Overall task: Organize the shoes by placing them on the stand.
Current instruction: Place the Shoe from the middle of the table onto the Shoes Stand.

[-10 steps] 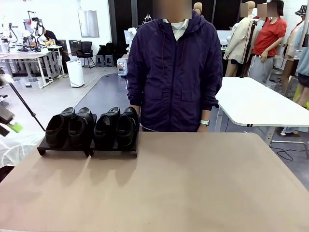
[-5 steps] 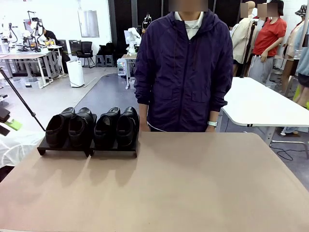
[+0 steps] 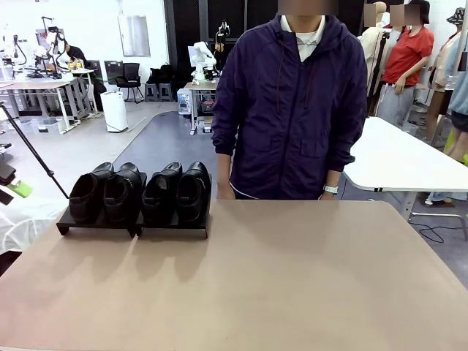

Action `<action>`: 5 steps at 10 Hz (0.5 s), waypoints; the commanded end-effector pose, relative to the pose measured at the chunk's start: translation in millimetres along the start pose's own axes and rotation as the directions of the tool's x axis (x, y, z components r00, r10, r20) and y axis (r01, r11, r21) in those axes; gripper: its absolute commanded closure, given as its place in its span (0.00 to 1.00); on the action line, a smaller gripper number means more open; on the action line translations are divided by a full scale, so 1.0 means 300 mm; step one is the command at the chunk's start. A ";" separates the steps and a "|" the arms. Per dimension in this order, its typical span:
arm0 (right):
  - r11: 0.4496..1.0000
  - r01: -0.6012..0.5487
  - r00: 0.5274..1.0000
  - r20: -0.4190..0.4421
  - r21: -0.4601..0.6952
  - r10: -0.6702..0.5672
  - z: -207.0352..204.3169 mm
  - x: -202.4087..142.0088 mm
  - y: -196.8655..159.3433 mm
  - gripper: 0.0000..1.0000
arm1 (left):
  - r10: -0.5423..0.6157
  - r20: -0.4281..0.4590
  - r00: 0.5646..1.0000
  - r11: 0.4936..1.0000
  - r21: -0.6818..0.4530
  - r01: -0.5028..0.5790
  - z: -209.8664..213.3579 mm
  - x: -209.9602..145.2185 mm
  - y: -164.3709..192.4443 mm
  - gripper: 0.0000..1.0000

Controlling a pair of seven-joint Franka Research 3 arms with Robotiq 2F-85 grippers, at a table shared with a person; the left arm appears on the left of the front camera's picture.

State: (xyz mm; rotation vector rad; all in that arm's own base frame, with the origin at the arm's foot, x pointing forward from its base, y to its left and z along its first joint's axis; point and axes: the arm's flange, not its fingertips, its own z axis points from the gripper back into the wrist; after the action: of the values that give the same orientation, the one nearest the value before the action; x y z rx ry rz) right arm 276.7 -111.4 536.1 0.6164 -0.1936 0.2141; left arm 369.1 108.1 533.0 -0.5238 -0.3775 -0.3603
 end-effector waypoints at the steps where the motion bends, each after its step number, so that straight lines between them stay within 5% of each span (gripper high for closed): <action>1: 1.000 -0.019 1.000 0.001 0.009 0.018 0.014 0.005 0.001 0.00 | 0.004 -0.011 1.000 1.000 0.007 -0.004 0.010 -0.002 -0.003 0.00; 5: 1.000 -0.019 1.000 0.001 0.009 0.018 0.014 0.005 0.001 0.00 | 0.004 -0.011 1.000 1.000 0.007 -0.004 0.010 -0.002 -0.003 0.00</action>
State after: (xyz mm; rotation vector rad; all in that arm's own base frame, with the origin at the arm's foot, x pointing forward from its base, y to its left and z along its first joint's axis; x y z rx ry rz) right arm 276.7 -111.4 536.1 0.6164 -0.1936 0.2141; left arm 369.0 108.4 533.0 -0.5239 -0.3773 -0.3598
